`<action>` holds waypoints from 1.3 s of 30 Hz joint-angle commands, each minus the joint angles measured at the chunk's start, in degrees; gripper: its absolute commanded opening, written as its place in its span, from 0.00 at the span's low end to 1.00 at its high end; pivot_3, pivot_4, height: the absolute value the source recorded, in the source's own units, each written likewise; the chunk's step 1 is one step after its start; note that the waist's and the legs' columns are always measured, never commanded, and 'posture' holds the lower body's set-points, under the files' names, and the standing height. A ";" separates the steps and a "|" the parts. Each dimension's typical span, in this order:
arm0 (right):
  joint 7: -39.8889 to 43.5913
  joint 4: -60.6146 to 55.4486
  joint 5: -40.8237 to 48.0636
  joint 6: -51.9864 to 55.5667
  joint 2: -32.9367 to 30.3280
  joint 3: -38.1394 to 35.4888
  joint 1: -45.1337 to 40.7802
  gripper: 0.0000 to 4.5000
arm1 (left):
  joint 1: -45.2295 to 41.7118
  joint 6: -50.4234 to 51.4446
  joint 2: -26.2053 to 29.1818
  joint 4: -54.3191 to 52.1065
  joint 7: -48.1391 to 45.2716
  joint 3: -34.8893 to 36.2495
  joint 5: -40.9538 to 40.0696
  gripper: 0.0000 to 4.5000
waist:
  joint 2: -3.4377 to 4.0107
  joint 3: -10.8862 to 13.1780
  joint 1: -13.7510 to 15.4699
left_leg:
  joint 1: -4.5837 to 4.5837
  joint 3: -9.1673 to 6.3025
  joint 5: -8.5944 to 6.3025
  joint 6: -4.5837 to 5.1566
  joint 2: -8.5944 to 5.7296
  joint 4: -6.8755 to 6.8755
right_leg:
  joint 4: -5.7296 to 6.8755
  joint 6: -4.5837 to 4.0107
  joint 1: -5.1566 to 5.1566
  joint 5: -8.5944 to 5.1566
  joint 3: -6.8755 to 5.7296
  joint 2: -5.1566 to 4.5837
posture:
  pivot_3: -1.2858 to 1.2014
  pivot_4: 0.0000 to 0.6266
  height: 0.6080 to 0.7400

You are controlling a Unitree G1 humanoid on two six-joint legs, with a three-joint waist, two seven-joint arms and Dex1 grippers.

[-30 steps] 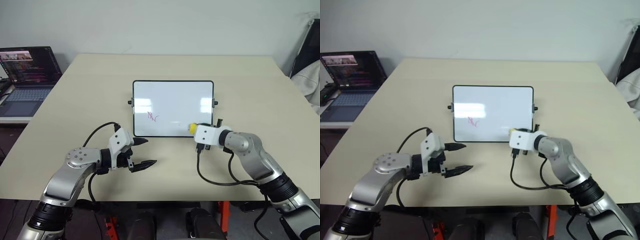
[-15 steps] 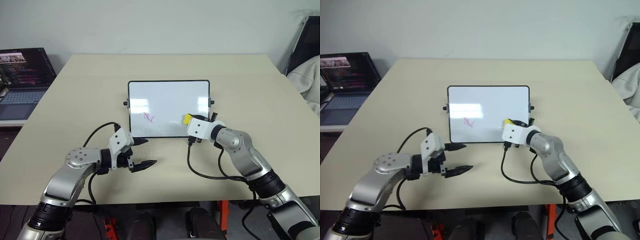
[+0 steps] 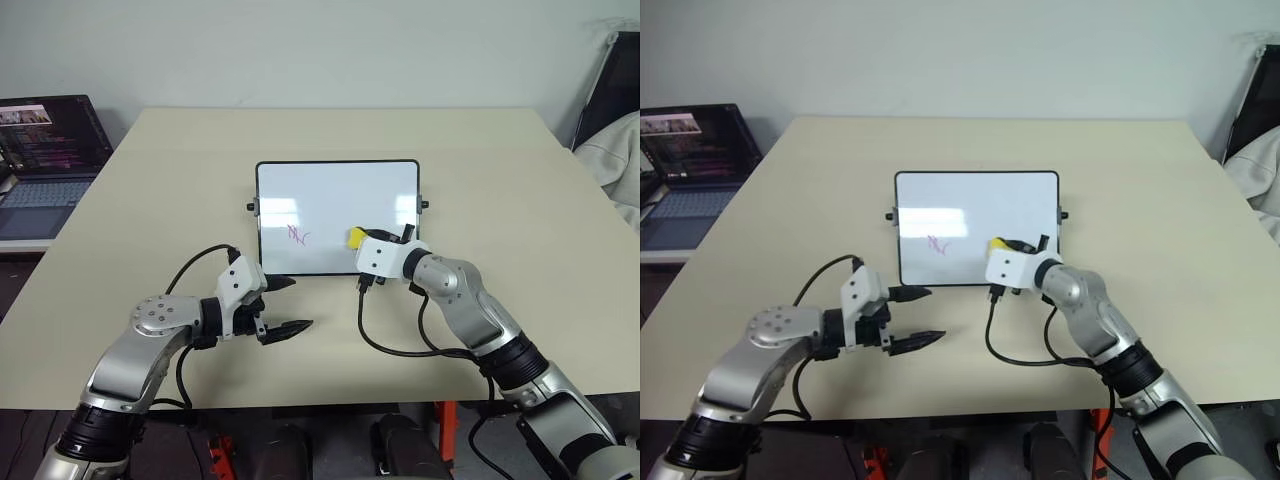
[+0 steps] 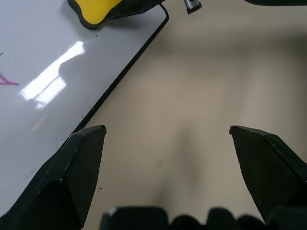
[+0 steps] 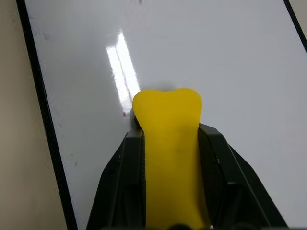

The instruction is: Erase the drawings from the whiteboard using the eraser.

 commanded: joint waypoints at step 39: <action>8.98 -29.97 36.66 22.87 -2.57 -17.93 19.59 0.25 | 8.84 6.90 -3.60 -9.51 19.33 17.09 -6.21 1.00 | 0.06 0.04 1.15 | -0.54 -0.30 -0.28 -0.14 0.08 -0.03 | -0.78 0.07 -0.07 -0.14 -0.15 -0.14 | 0.52 0.24 1.00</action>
